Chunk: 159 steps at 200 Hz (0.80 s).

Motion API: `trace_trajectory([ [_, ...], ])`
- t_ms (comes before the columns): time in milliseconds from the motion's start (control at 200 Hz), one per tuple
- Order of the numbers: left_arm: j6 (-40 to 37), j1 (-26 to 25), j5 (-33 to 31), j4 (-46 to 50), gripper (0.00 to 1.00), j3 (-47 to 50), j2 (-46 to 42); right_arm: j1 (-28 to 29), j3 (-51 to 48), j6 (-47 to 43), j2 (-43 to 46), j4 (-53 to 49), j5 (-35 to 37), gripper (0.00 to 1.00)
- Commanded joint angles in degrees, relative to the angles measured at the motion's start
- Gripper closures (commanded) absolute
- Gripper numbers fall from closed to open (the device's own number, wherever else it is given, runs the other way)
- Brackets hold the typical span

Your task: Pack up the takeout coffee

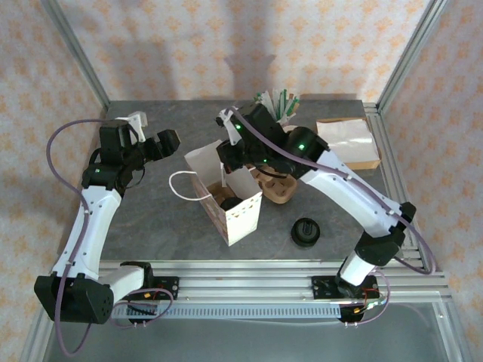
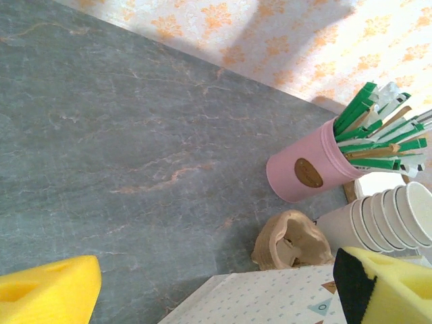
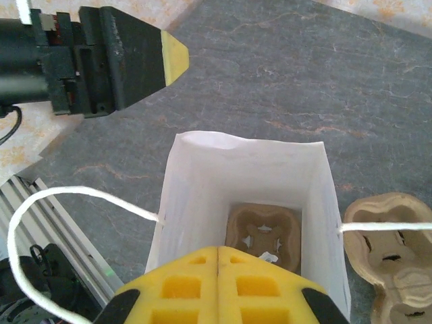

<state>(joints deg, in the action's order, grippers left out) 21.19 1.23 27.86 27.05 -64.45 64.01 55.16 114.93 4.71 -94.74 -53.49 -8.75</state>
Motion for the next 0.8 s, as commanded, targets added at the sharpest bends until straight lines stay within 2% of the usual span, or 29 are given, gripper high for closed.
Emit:
trace_trajectory([
  [0, 0.4, 0.2, 2.3, -1.6, 0.1, -1.6, 0.1, 0.3, -2.0, 0.8, -0.6, 5.1, 0.9, 1.0],
  [420, 0.5, 0.2, 2.1, -1.6, 0.1, -1.6, 0.2, 0.3, -10.7, 1.7, -2.8, 16.0, 3.6, 1.0],
  [791, 0.6, 0.2, 1.7, -1.5, 0.09, -1.6, 0.4, 0.1, -17.0, 3.2, -3.4, 20.2, 3.7, 0.8],
])
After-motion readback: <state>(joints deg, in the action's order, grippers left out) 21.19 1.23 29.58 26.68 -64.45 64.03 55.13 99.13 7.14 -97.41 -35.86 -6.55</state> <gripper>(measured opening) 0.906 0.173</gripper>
